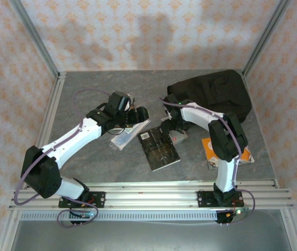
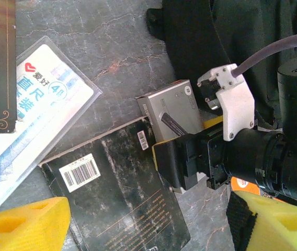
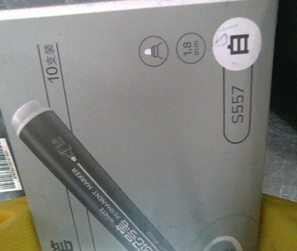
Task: Pack the student bag
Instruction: Pick up the pencil case from the center of the table.
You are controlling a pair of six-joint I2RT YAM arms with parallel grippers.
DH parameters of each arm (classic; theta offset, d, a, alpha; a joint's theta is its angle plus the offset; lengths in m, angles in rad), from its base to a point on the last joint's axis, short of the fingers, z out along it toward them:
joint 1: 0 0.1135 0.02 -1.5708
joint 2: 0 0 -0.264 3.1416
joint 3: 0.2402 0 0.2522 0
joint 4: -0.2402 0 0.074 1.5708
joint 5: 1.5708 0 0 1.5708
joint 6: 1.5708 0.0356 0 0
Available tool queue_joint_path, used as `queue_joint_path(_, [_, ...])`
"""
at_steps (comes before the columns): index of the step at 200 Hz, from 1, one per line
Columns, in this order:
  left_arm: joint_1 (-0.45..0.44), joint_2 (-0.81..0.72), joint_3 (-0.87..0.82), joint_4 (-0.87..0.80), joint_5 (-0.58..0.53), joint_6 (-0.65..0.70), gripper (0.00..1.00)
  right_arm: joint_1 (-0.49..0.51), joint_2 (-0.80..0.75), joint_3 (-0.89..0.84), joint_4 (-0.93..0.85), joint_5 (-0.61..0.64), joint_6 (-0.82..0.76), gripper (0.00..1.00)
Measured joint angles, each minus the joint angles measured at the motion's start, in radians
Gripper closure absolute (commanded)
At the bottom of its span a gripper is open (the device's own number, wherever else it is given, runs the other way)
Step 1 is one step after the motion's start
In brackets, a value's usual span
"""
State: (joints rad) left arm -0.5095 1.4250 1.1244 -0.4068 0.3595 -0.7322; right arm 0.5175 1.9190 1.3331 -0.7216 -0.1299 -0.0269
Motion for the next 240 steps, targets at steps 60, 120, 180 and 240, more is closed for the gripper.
queue_joint_path(60, [0.0, 0.0, 0.0, -0.001, 0.0, 0.0, 0.2, 0.001, -0.048, -0.053, 0.034, 0.011, 0.0, 0.2])
queue_joint_path(120, [0.0, 0.002, 0.004, -0.005, 0.013, 0.0, 0.15, 0.001, -0.163, -0.06, 0.01, 0.049, 0.006, 0.21])
queue_joint_path(180, [0.0, 0.075, 0.162, -0.095, 0.161, 0.052, 0.15, 0.023, -0.355, -0.059, -0.013, -0.061, -0.021, 0.25])
queue_joint_path(240, [0.015, 0.098, 0.256, -0.234, 0.258, 0.14, 0.16, 0.117, -0.51, -0.084, -0.031, -0.175, -0.244, 0.3])
